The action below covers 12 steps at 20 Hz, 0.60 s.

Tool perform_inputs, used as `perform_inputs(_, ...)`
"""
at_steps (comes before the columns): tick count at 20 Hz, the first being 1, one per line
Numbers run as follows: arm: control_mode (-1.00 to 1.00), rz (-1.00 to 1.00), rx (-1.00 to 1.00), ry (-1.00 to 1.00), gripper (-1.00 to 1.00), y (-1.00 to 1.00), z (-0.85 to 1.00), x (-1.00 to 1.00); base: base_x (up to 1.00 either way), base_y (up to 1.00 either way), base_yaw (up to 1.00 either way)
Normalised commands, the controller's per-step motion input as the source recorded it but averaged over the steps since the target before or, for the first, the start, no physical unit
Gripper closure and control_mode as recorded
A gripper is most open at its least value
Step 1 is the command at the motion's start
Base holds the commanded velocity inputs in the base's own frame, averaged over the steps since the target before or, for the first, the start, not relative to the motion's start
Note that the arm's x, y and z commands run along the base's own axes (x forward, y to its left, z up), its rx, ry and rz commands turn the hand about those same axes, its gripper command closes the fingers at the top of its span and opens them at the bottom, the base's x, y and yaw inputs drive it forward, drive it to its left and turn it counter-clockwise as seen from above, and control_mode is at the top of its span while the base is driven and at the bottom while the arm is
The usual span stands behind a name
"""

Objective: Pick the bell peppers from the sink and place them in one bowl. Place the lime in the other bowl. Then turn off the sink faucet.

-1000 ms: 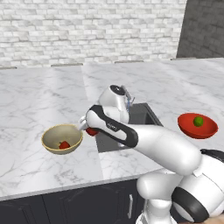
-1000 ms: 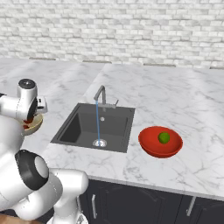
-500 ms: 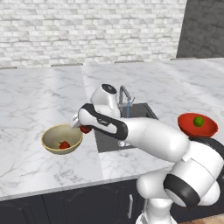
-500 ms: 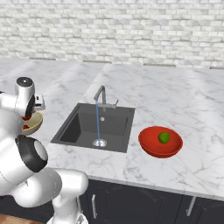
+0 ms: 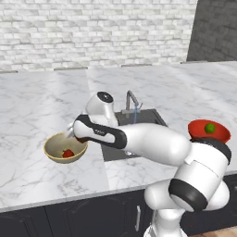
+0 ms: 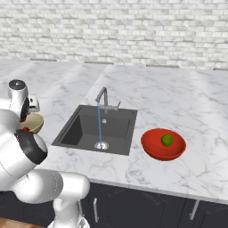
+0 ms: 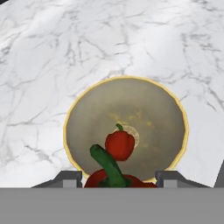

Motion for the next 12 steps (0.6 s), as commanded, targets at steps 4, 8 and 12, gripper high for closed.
perform_inputs(4, -1.0, 0.0, 0.0, 0.0, 1.0, 0.02, -0.21, 0.11, 0.0, 0.0, 0.0)
perform_inputs(8, -1.0, 0.0, 0.0, 0.0, 1.0, 0.11, -0.23, 0.01, 0.0, 0.0, 0.0)
perform_inputs(12, -1.0, 0.0, -0.01, 0.0, 1.0, 0.27, -0.19, 0.05, 0.0, 0.0, 0.0)
